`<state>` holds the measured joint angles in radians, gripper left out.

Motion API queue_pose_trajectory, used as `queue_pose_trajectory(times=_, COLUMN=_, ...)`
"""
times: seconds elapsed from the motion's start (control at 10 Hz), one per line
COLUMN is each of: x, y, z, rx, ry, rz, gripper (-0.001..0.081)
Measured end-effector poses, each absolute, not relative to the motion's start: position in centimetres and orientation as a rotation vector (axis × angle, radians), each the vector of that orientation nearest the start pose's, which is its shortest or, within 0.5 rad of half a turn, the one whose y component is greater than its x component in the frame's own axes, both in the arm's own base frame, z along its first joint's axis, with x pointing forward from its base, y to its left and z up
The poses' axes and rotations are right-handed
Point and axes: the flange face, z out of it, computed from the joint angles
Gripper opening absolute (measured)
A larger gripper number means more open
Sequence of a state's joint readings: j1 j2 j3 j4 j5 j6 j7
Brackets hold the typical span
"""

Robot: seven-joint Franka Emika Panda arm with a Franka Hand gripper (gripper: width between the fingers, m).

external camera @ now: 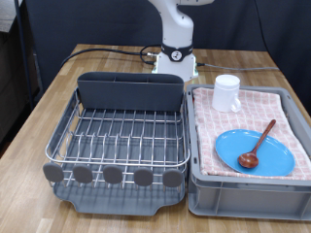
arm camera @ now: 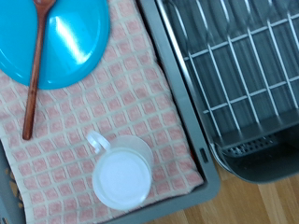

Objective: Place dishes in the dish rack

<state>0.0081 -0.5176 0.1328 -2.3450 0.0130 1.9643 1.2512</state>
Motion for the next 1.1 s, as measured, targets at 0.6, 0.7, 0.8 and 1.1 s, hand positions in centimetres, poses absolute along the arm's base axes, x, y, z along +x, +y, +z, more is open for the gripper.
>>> queue_pose_trajectory(times=0.6, x=41.6, y=11.1, z=53.0, rx=-2.607, ry=1.663, rz=-0.257, gripper=0.0802)
queue_pose_trajectory(times=0.7, x=41.9, y=12.9, z=52.9, rx=-2.581, ry=1.679, rz=-0.282, gripper=0.0802)
queue_pose_trajectory(times=0.8, x=42.2, y=14.6, z=52.7, rx=-2.566, ry=1.685, rz=-0.298, gripper=0.0802)
queue_pose_trajectory(times=1.1, x=43.5, y=18.2, z=50.9, rx=-2.566, ry=1.645, rz=-0.307, gripper=0.0802)
